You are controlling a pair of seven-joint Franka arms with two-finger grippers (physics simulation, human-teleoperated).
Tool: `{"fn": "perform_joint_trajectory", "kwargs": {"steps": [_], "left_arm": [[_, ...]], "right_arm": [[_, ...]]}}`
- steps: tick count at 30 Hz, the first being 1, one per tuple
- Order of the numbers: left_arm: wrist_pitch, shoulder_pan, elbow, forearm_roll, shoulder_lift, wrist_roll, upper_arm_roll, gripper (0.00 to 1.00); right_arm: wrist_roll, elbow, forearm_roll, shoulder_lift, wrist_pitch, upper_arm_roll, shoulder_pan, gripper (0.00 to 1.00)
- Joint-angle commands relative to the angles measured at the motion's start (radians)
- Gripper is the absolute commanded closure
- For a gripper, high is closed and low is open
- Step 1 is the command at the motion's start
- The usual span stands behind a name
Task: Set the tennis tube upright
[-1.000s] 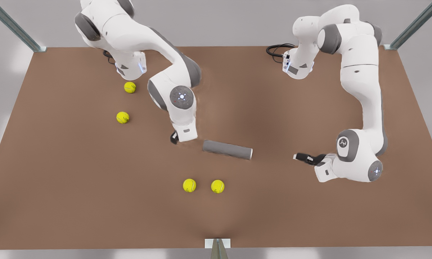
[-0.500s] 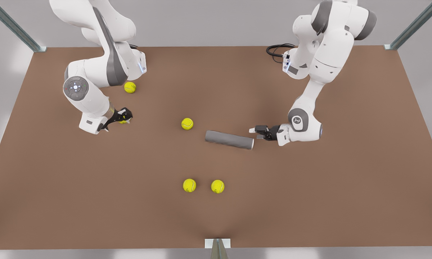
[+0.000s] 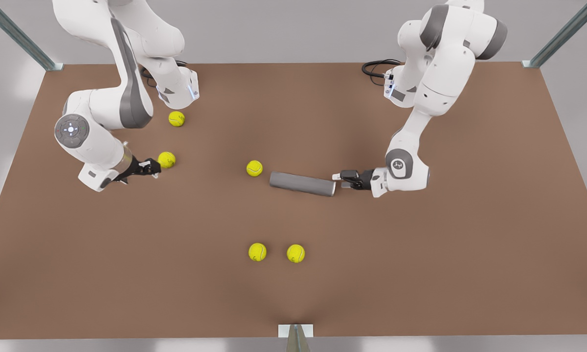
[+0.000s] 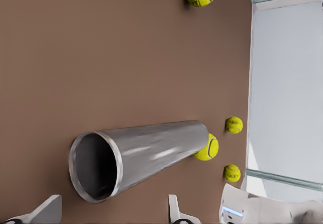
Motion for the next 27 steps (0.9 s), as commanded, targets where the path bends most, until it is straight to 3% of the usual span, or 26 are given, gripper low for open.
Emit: {"fn": "perform_joint_trajectory", "kwargs": {"steps": [1,8,20,27], "left_arm": [[0.000,0.001,0.007,-0.043,0.004,0.000,-0.003,0.00],[0.002,-0.001,0.043,-0.060,0.040,0.017,-0.020,0.00],[-0.014,-0.002,0.073,-0.084,0.085,0.018,-0.063,0.00],[-0.012,-0.002,0.073,-0.084,0.105,0.023,-0.069,0.26]], "right_arm": [[0.002,0.010,0.000,0.005,0.001,0.000,0.052,0.00],[0.209,0.220,0.005,0.074,-0.232,0.002,0.068,0.00],[0.209,0.252,0.005,0.081,-0.262,-0.001,0.055,0.00],[0.210,0.280,0.020,0.108,-0.264,-0.002,0.056,0.00]]}}
